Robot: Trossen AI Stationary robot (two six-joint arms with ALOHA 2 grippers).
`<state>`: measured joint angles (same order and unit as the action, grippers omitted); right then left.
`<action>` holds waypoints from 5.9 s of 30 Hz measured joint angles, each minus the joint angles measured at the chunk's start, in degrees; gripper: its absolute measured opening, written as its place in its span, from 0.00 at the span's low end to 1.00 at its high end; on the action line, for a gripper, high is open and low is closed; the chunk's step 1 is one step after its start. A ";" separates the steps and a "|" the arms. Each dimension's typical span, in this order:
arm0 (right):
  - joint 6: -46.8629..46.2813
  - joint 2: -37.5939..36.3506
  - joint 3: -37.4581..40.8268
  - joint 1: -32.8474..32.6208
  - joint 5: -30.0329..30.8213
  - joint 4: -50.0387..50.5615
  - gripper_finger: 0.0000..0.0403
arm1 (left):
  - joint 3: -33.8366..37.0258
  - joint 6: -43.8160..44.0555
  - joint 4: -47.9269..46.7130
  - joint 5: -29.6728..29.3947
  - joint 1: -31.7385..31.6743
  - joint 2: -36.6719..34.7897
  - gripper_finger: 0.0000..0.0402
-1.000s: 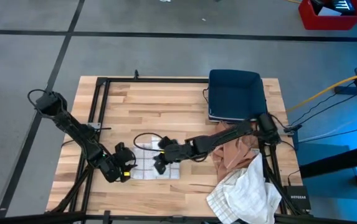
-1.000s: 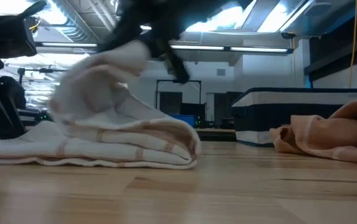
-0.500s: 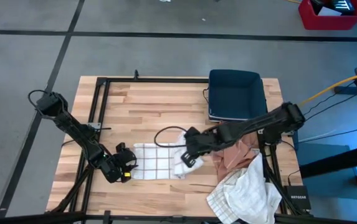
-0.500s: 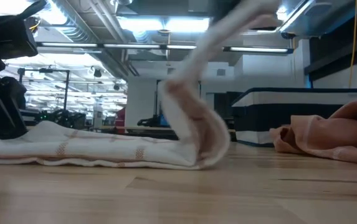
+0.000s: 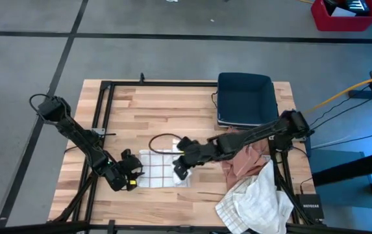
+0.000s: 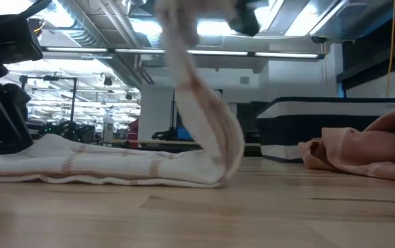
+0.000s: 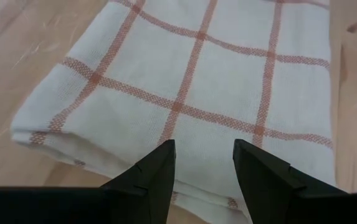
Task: Fold towel
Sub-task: Fold the brown striped towel on the table, then move the brown striped towel to the top left of the table
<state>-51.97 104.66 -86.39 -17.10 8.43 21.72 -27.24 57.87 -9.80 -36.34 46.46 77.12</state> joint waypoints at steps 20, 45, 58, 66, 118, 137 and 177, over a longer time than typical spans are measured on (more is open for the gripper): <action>-4.98 18.89 0.00 1.15 -0.86 -31.23 0.05 | -0.02 0.16 0.00 -0.11 0.00 -0.01 0.39; -6.62 22.01 -0.04 1.01 4.46 -33.86 0.05 | -0.04 0.67 0.25 -0.33 0.00 -0.02 0.39; -6.53 22.03 -0.02 1.12 7.14 -35.40 0.40 | -8.25 3.08 -21.38 6.91 0.09 -9.64 0.39; -1.35 22.03 -0.02 1.36 5.95 -39.72 0.49 | -17.59 -1.10 -35.80 6.34 0.69 -21.22 0.39; 52.68 15.08 19.41 1.77 7.90 -44.20 0.49 | -11.54 -3.21 -12.70 -3.28 -6.97 -1.19 0.39; 49.06 24.53 17.84 1.77 -6.54 -51.95 0.49 | 2.09 4.66 9.38 -2.06 -0.66 8.32 0.39; 26.62 -7.23 37.77 -17.75 41.92 -34.73 0.49 | -13.58 -18.25 -2.93 5.49 -42.50 18.04 0.39</action>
<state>-25.35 97.43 -48.62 -34.85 50.34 -13.02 -40.82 39.62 -12.74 -30.85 3.96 95.16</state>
